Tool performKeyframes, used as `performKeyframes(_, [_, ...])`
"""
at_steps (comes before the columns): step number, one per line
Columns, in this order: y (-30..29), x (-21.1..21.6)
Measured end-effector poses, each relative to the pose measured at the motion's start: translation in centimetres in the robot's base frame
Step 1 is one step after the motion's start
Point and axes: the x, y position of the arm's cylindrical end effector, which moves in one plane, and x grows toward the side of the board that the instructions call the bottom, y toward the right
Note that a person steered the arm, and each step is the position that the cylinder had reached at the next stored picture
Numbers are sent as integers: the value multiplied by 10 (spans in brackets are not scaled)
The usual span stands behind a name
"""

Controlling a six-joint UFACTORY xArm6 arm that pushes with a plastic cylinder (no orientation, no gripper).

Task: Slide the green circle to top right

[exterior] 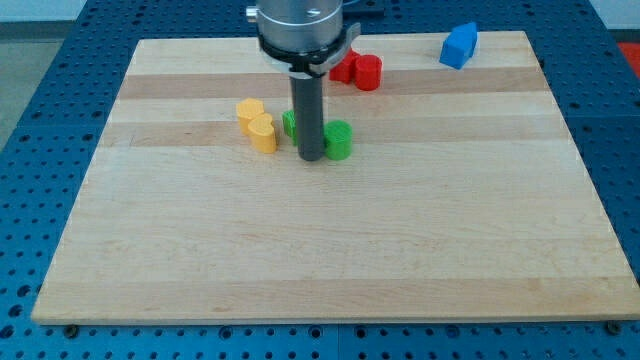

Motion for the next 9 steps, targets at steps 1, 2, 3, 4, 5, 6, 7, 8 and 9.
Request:
performKeyframes(1, [21, -3])
performKeyframes(2, [39, -13])
performKeyframes(3, [59, -23])
performKeyframes(4, [75, -39])
performKeyframes(5, [93, -52])
performKeyframes(6, [119, -58])
performKeyframes(7, [142, -67])
performKeyframes(8, [156, -69])
performKeyframes(9, [161, -79])
